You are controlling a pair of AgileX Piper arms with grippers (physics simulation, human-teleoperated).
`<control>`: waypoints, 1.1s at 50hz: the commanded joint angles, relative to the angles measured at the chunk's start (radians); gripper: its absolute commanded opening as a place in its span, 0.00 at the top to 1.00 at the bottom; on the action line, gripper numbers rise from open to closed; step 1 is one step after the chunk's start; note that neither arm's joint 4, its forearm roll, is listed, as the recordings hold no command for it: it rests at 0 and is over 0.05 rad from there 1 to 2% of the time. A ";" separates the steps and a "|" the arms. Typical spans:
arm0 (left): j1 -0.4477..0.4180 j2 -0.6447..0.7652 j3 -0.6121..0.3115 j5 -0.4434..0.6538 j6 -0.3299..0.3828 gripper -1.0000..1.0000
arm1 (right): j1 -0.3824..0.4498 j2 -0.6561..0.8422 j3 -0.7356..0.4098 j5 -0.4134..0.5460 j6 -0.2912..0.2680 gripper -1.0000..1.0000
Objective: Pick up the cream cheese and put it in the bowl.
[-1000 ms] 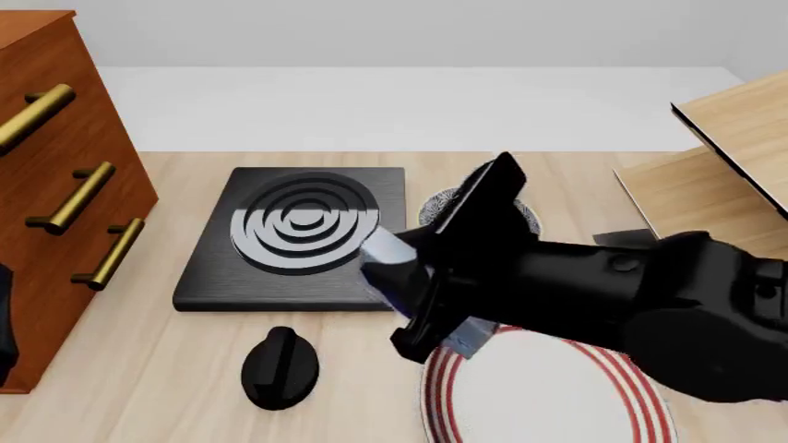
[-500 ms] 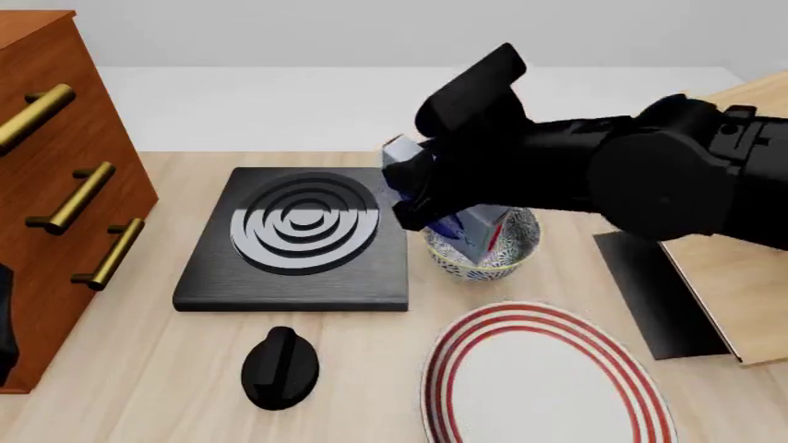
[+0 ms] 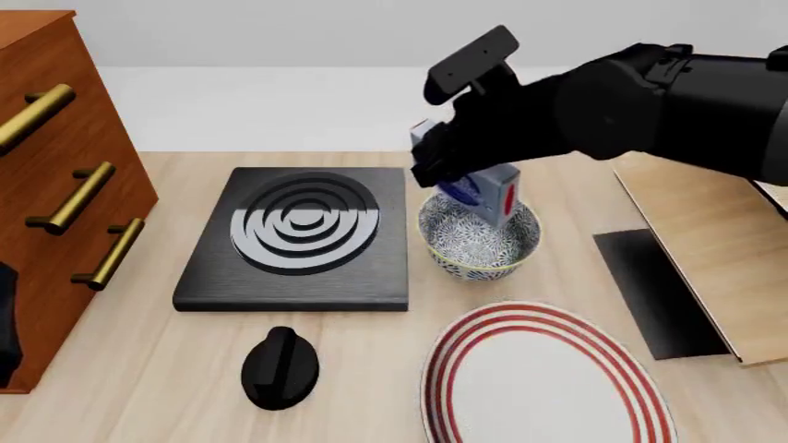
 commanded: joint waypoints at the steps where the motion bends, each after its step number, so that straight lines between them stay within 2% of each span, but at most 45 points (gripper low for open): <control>1: -0.003 0.000 0.001 -0.001 0.002 0.00 | -0.045 0.045 -0.050 0.052 0.001 1.00; 10: -0.004 0.000 0.004 -0.003 0.001 0.00 | -0.075 0.094 -0.090 0.080 0.011 1.00; 18: -0.002 0.000 0.001 -0.001 0.002 0.00 | -0.073 0.138 -0.126 0.110 0.082 1.00; 20: -0.001 0.000 0.002 -0.002 0.002 0.00 | -0.079 0.143 -0.127 0.101 0.076 1.00; 21: -0.002 0.000 0.002 -0.001 0.003 0.00 | -0.077 0.150 -0.131 0.105 0.093 1.00; 24: -0.003 0.000 0.001 0.000 0.004 0.00 | -0.080 0.153 -0.124 0.093 0.085 1.00; 28: -0.003 0.000 0.000 0.000 0.007 0.00 | -0.084 0.172 -0.137 0.091 0.107 1.00; 39: -0.006 0.000 0.006 -0.003 0.011 0.00 | -0.111 0.209 -0.150 0.081 0.124 1.00; 55: -0.010 0.000 0.004 0.001 0.014 0.00 | -0.141 0.230 -0.132 0.065 0.128 1.00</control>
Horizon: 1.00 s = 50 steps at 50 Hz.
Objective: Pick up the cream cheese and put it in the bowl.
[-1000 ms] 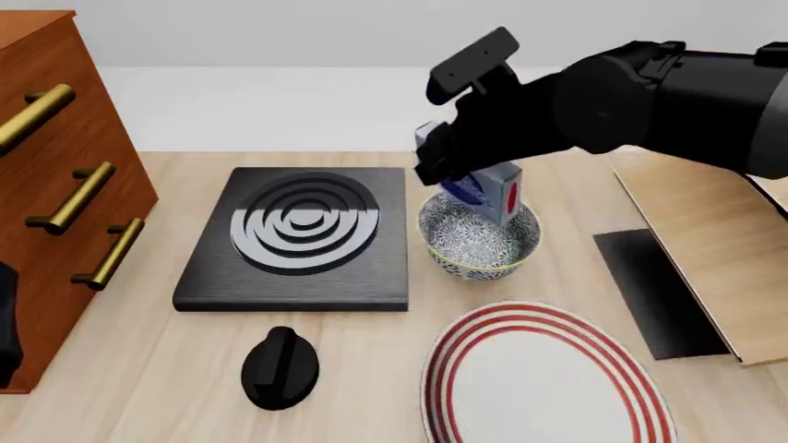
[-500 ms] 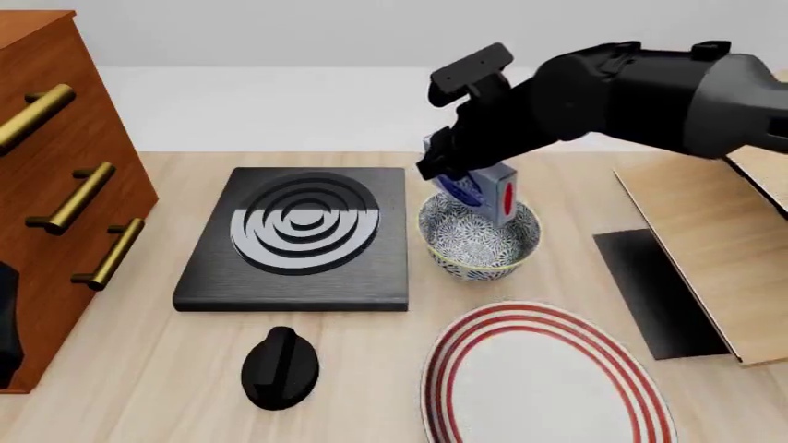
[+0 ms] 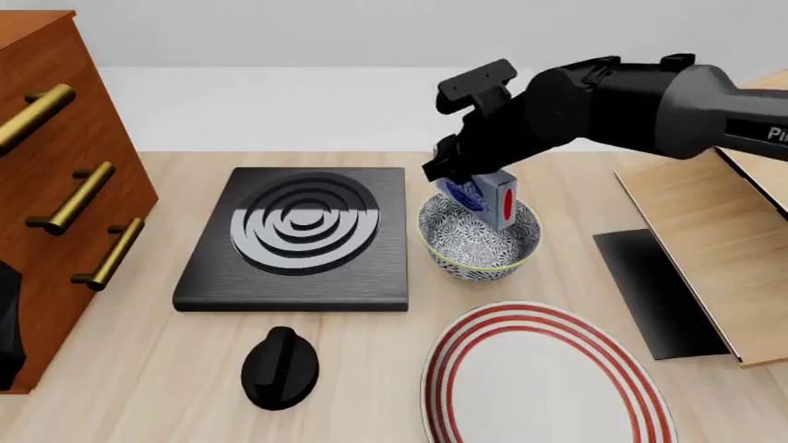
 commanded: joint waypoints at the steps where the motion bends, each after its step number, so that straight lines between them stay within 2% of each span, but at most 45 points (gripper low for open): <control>1: -0.003 0.000 -0.002 0.001 0.003 0.00 | -0.019 0.015 0.000 -0.008 0.025 1.00; 17: -0.006 0.000 -0.005 0.004 0.002 0.00 | -0.045 0.021 0.031 -0.018 0.004 1.00; 30: -0.010 0.000 -0.004 0.003 0.005 0.00 | -0.043 0.032 0.046 -0.026 0.008 1.00; 39: -0.014 0.000 -0.006 0.006 0.005 0.00 | -0.049 0.036 0.072 -0.059 -0.002 1.00; 44: -0.014 0.000 -0.004 0.004 0.005 0.00 | -0.033 0.016 0.114 -0.108 -0.018 1.00; 50: -0.016 0.000 -0.002 0.002 0.008 0.00 | -0.048 0.040 0.100 -0.110 -0.008 1.00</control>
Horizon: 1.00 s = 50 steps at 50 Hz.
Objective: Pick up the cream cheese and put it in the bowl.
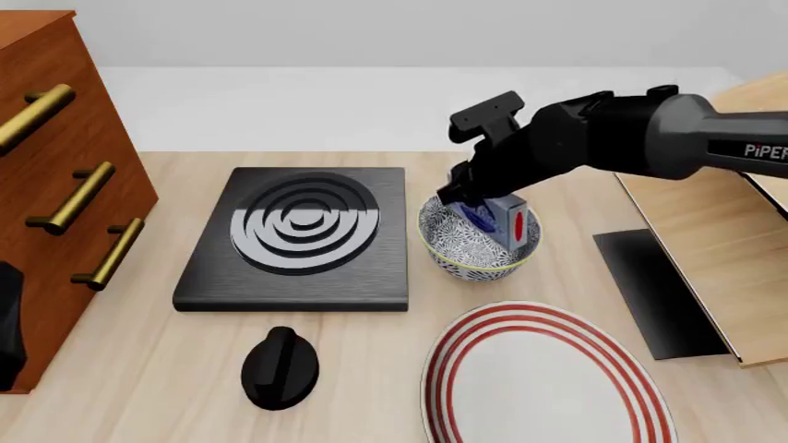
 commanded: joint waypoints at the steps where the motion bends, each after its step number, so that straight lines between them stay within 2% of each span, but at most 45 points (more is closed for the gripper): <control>1: -0.003 0.000 0.002 -0.001 0.003 0.00 | -0.005 0.006 0.013 -0.039 0.015 1.00; 16: -0.003 0.000 0.005 0.000 0.002 0.00 | -0.018 0.012 0.025 -0.063 -0.009 1.00; 50: -0.003 0.000 0.006 -0.001 0.002 0.00 | -0.008 0.016 0.065 -0.099 -0.013 1.00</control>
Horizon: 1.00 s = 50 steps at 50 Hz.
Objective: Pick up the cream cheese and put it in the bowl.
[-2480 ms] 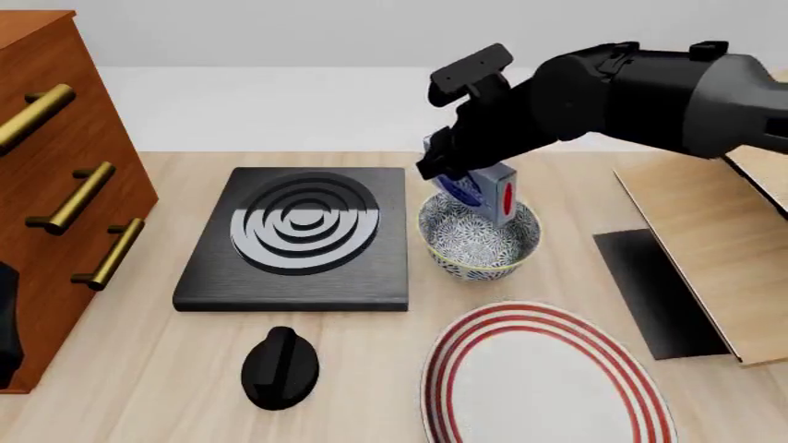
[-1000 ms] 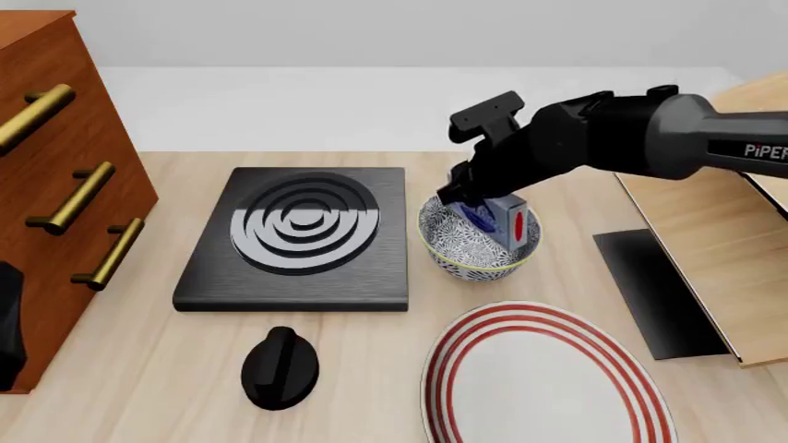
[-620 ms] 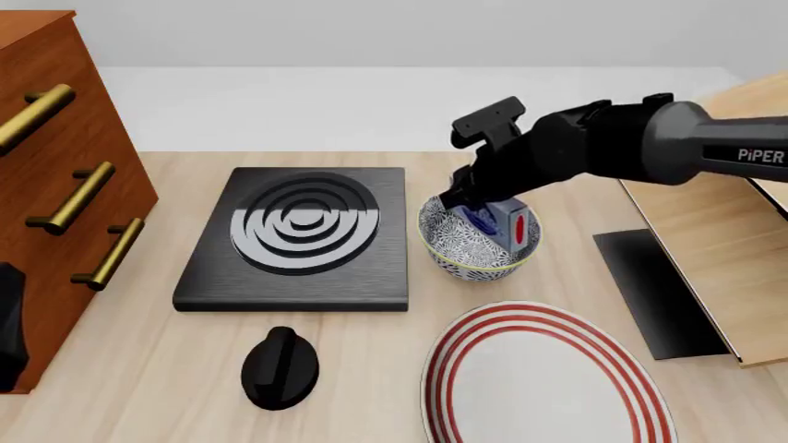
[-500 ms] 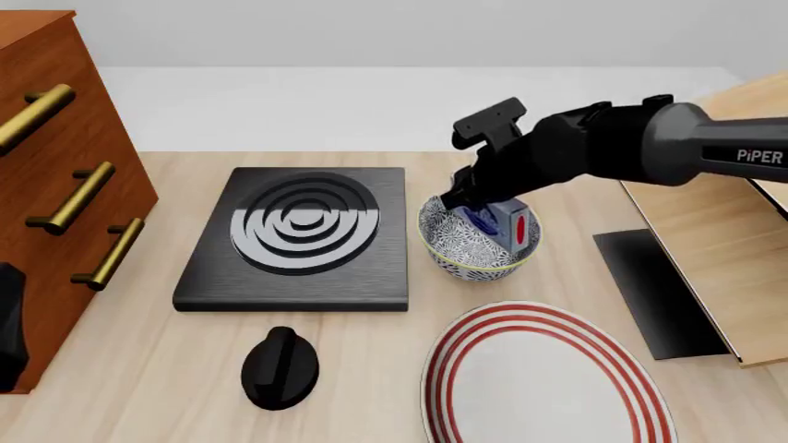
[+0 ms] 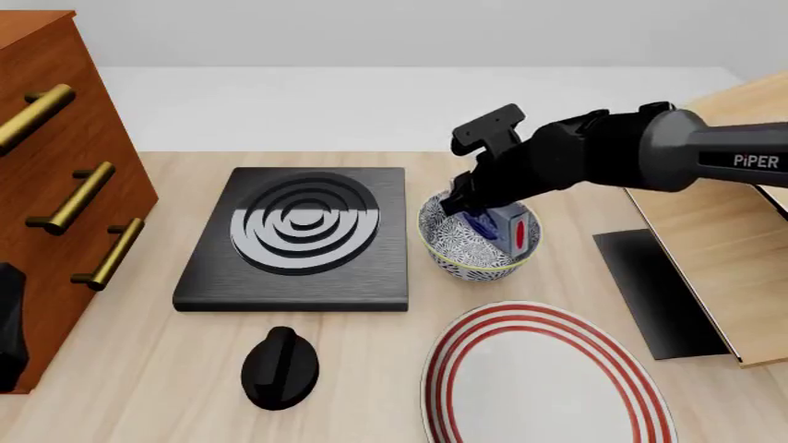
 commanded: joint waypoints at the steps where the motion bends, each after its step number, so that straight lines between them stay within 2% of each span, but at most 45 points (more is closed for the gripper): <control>1: -0.001 0.000 0.002 -0.002 0.000 0.00 | 0.004 -0.001 0.018 -0.020 0.015 1.00; 50: -0.007 0.000 0.000 0.001 -0.001 0.00 | 0.003 0.006 0.035 -0.039 0.006 1.00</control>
